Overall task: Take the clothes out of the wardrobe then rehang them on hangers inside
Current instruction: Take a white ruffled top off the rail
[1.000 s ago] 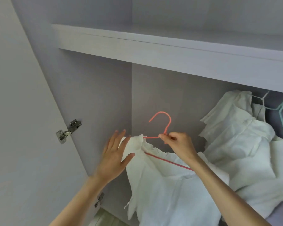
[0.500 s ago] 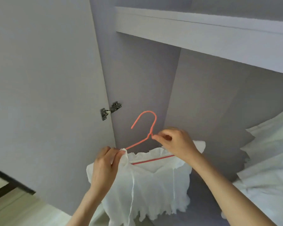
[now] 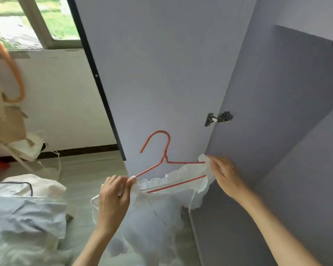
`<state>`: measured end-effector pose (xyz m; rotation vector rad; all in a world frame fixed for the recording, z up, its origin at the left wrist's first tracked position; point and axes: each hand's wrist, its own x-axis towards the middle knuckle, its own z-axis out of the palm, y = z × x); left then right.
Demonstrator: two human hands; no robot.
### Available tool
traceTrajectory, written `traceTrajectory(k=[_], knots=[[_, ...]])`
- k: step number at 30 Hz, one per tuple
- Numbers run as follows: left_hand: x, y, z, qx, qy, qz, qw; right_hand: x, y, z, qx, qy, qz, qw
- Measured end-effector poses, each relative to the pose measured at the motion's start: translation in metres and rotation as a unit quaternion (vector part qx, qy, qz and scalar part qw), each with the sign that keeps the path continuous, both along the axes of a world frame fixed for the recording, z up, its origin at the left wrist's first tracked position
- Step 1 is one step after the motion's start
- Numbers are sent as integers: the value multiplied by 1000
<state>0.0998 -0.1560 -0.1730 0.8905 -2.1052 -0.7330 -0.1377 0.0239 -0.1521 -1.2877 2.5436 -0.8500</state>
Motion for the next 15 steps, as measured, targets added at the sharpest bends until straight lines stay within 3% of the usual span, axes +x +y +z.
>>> traceTrajectory(k=[5, 11, 15], knots=[[54, -23, 2, 19, -14, 102, 995, 28, -57, 1, 10, 46, 86, 995], [149, -56, 13, 38, 10, 226, 973, 103, -140, 6, -84, 43, 209, 973], [232, -72, 23, -6, -5, 301, 953, 179, -206, 11, -150, 44, 284, 946]])
